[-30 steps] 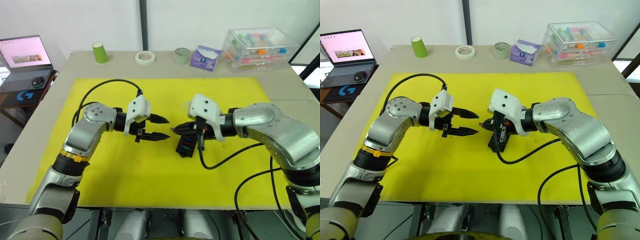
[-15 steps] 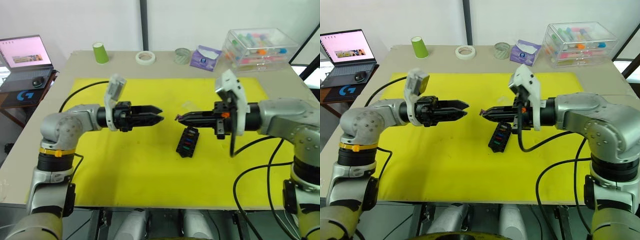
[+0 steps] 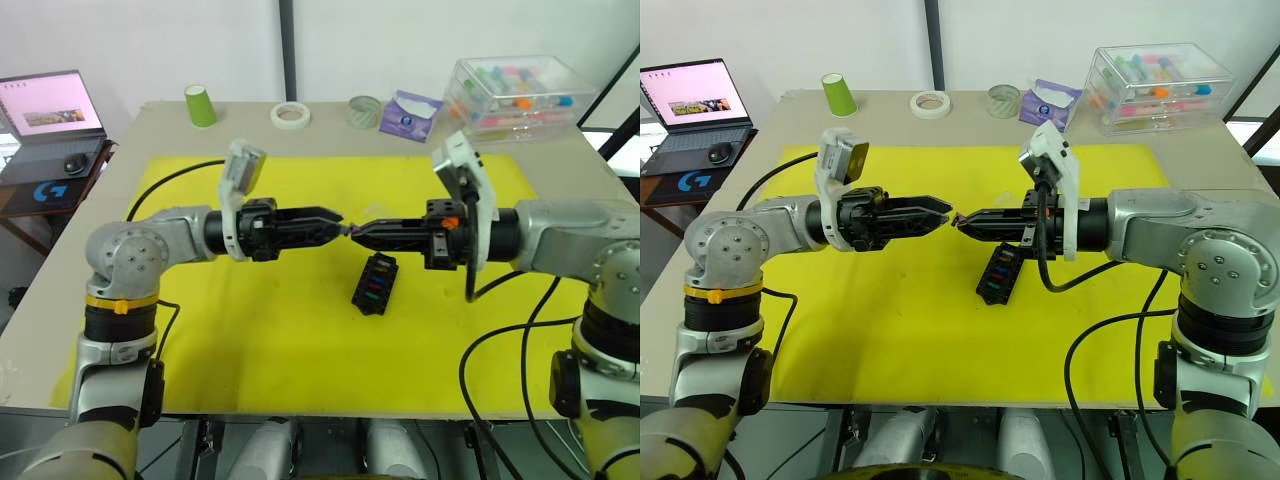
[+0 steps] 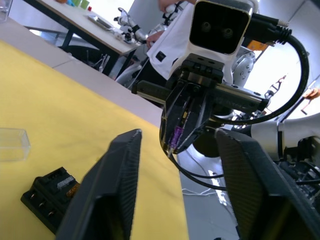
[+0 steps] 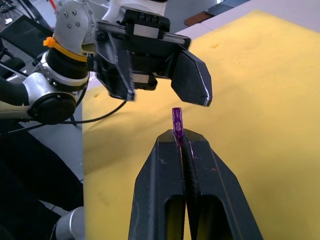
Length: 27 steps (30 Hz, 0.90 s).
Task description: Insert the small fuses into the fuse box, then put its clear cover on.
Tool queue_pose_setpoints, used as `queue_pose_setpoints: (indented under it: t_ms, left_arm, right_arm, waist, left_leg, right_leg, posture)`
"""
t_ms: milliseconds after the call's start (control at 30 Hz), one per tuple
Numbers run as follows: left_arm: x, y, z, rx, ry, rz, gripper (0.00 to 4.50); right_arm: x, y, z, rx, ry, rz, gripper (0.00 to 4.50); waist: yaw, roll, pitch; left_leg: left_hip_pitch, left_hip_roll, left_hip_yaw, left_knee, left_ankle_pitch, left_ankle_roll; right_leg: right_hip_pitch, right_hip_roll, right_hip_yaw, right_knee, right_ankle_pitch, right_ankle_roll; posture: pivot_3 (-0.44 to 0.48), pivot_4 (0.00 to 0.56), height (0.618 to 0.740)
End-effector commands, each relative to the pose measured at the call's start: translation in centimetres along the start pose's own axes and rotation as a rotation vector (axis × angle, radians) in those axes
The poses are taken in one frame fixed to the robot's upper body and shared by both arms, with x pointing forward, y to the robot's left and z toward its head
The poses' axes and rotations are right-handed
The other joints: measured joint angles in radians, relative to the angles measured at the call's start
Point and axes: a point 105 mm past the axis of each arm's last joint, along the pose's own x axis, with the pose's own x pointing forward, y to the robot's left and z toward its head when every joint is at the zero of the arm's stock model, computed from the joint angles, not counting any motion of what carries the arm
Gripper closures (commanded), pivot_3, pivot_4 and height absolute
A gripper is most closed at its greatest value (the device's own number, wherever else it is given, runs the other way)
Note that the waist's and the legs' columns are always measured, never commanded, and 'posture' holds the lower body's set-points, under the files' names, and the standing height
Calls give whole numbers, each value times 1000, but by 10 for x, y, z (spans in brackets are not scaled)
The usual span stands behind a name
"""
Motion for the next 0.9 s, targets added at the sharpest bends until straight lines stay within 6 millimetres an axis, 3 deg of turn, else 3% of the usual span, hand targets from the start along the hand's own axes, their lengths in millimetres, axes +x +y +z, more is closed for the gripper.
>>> queue_pose_setpoints:
  t_ms: [33, 633, 800, 900]
  left_arm:
    - [0, -7, 4, 44, 8, -18, 3440]
    - [3, -7, 2, 47, 18, -28, 3440]
    - [4, -8, 3, 43, 13, -36, 4459]
    - [3, -8, 4, 40, 11, -35, 4459]
  right_arm:
    - [-2, 4, 10, -38, -26, 2, 4500]
    - [2, 8, 15, -36, -40, 25, 4500]
    - [2, 8, 14, -29, -40, 28, 4500]
    - [1, 7, 12, -27, -32, 20, 4500]
  waist:
    - [0, 0, 0]
    - [1, 0, 0]
    - [1, 0, 0]
    - [1, 0, 0]
  left_leg:
    - [0, 0, 0, 0, 0, 0]
    - [0, 0, 0, 0, 0, 0]
    - [0, 0, 0, 0, 0, 0]
    - [0, 0, 0, 0, 0, 0]
  right_leg:
    - [0, 0, 0, 0, 0, 0]
    - [0, 0, 0, 0, 0, 0]
    - [0, 0, 0, 0, 0, 0]
    - [0, 0, 0, 0, 0, 0]
  posture:
    - [0, 150, 740]
    - [0, 150, 740]
    - [0, 150, 740]
    - [0, 150, 740]
